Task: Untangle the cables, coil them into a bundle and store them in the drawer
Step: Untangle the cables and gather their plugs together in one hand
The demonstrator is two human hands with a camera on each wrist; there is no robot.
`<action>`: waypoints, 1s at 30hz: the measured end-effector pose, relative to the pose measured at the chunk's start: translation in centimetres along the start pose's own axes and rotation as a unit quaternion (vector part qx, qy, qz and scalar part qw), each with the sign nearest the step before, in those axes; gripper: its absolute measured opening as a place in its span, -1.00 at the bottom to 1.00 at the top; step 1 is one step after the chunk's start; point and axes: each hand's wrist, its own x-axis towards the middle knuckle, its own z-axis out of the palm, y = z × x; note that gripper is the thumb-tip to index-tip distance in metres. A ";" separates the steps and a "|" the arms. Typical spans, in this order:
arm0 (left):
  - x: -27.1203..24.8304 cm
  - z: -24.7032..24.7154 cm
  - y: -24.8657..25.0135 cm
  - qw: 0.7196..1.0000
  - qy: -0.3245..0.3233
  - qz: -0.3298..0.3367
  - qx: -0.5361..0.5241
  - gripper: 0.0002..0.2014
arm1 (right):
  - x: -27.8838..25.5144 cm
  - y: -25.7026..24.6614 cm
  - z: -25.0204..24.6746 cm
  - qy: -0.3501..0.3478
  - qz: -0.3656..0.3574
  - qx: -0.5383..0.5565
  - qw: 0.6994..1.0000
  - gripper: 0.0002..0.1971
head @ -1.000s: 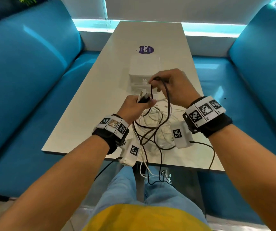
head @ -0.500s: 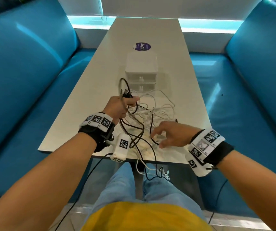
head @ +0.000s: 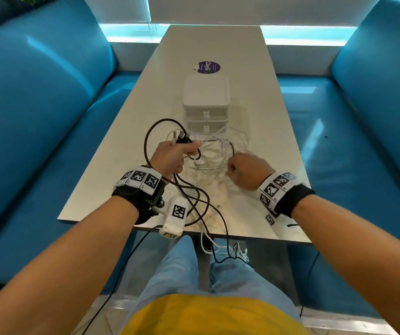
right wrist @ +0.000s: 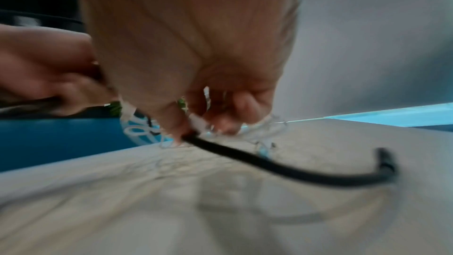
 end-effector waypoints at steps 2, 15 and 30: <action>0.0 0.1 0.1 1.000 0.001 0.007 -0.009 -0.83 | 1.3 1.0 -0.7 0.053 0.071 0.019 0.996 -0.75; 0.6 0.7 -1.0 1.000 0.018 0.016 0.016 -0.67 | -3.1 -3.3 0.7 -0.236 -0.135 0.135 0.953 -0.85; 0.2 -0.2 -0.9 1.000 0.006 0.004 0.003 -0.78 | 1.4 -0.2 -1.5 0.066 0.034 0.038 0.997 -0.75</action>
